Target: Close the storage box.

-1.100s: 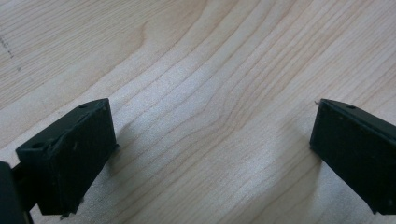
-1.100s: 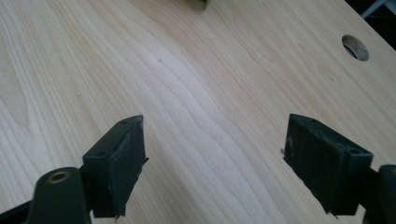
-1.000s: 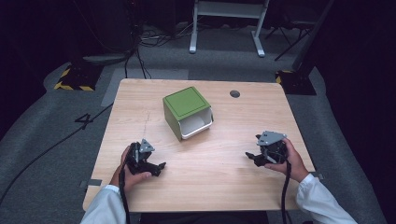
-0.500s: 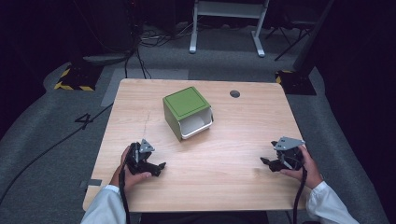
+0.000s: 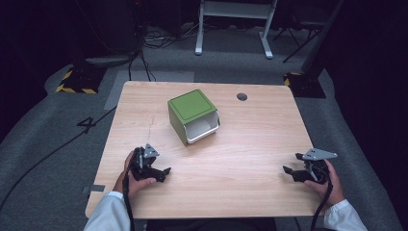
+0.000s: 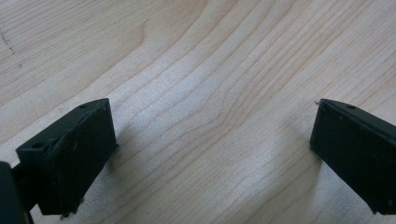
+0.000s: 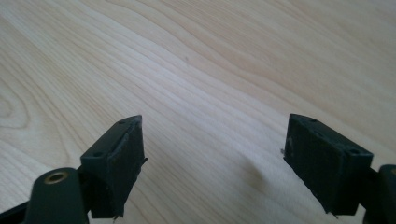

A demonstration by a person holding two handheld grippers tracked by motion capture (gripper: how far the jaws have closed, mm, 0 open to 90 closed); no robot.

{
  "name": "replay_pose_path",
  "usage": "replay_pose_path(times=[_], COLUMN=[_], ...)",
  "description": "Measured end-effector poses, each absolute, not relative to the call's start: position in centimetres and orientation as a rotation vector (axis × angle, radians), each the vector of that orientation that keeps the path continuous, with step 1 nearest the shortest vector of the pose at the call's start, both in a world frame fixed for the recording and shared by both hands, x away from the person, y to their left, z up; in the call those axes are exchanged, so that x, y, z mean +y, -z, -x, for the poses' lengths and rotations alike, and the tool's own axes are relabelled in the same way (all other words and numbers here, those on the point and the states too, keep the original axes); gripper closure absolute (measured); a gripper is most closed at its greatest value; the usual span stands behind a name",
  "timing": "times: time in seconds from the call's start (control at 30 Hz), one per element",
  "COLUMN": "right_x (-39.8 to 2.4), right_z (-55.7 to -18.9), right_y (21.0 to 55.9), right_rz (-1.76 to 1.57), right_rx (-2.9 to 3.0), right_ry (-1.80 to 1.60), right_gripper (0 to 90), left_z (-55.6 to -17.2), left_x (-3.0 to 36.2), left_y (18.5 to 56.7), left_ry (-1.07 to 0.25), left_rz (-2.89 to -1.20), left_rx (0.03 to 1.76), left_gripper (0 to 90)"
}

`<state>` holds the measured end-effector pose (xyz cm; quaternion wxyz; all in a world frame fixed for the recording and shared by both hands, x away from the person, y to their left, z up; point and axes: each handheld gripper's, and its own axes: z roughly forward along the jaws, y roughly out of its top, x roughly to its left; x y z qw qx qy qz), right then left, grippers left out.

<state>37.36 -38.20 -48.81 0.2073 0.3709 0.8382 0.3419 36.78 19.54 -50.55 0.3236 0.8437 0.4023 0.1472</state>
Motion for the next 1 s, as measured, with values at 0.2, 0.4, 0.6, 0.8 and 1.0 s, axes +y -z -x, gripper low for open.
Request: replay_pose_path(times=[0.2, 0.4, 0.6, 0.8, 1.0], right_x=[-39.6, -39.0, -39.3, -39.5, -39.5], right_z=[-37.0, -36.6, -36.9, -37.1, -37.0], right_y=[50.4, 50.3, 50.4, 50.4, 50.4], right_rz=[-1.161, -1.136, -1.165, -1.188, -1.190], right_rx=[2.280, 2.242, 2.264, 2.278, 2.276], right_ry=[-0.996, -0.963, -0.981, -0.994, -0.994], right_gripper=[15.9, 14.9, 15.0, 15.0, 15.0], left_z=[-36.7, -36.6, -36.7, -36.7, -36.8], left_x=[19.5, 19.6, 19.6, 19.5, 19.5], left_y=[50.6, 50.6, 50.6, 50.5, 50.6], left_ry=[-0.386, -0.386, -0.385, -0.386, -0.381], left_rz=[-2.212, -2.214, -2.214, -2.214, -2.212], left_rx=[1.062, 1.062, 1.061, 1.060, 1.059], left_gripper=[0.5, 0.5, 0.4, 0.3, 0.1])
